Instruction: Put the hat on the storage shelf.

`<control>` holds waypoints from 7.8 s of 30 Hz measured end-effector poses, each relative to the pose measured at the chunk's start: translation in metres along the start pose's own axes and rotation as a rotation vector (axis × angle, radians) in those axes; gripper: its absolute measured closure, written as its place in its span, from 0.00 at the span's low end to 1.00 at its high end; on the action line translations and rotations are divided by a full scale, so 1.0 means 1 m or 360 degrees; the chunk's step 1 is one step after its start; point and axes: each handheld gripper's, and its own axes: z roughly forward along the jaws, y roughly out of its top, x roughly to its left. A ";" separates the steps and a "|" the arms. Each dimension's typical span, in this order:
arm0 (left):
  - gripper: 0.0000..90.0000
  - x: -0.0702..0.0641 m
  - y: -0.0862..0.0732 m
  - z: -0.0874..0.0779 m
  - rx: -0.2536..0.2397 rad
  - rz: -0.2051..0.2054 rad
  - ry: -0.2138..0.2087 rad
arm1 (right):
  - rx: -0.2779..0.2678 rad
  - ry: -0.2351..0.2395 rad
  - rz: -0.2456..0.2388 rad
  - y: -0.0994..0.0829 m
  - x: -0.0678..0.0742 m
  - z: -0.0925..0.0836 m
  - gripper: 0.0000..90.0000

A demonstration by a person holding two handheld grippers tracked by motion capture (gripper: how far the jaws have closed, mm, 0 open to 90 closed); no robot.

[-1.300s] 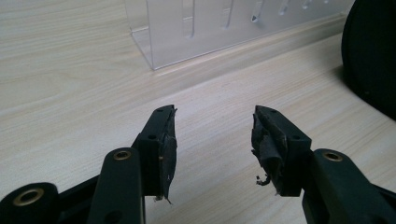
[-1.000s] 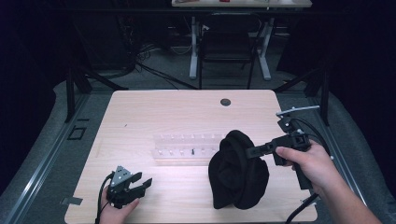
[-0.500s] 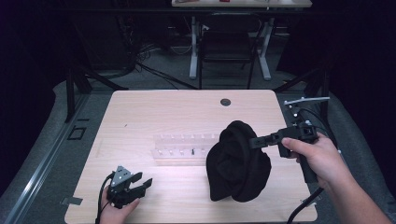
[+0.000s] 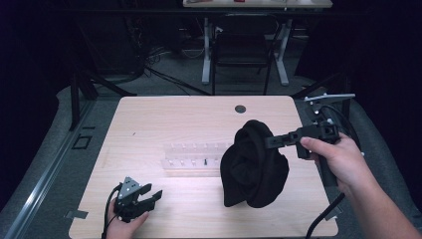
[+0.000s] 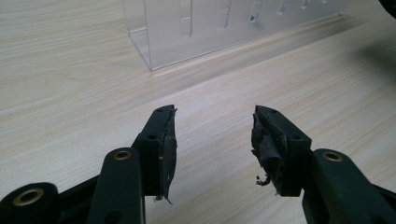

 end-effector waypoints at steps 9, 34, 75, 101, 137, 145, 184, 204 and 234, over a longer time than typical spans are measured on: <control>0.55 0.000 0.000 0.000 -0.0003 -0.0002 -0.0001 | -0.0021 0.0005 -0.0008 0.011 0.004 0.004 0.98; 0.51 0.002 0.000 -0.001 -0.0024 -0.0019 0.0016 | -0.0104 0.0002 0.0008 0.040 0.007 0.020 0.98; 0.51 0.003 0.002 -0.003 -0.0028 -0.0014 0.0003 | -0.0210 -0.0037 0.0003 0.080 0.007 0.059 0.98; 0.52 -0.012 0.030 -0.010 -0.0098 0.0025 -0.0066 | -0.0217 -0.0074 -0.0011 0.090 0.007 0.079 0.98; 0.64 -0.067 0.103 0.033 -0.0126 0.0290 -0.0168 | -0.0204 0.0033 -0.0047 0.093 0.022 0.105 0.98; 0.70 -0.080 0.109 0.042 -0.0108 0.0337 -0.0184 | -0.0204 0.0045 -0.0045 0.092 0.022 0.108 0.98; 0.92 -0.087 0.107 0.056 -0.0099 0.0476 -0.0112 | -0.0166 0.0071 -0.0076 0.089 0.031 0.119 0.97; 0.95 -0.077 0.100 0.056 -0.0101 0.0440 -0.0100 | -0.0223 0.0115 -0.0106 0.087 0.031 0.102 0.93; 0.94 -0.060 0.066 0.069 -0.0105 0.0315 -0.0109 | -0.0278 0.0086 -0.0077 0.080 0.015 0.079 0.93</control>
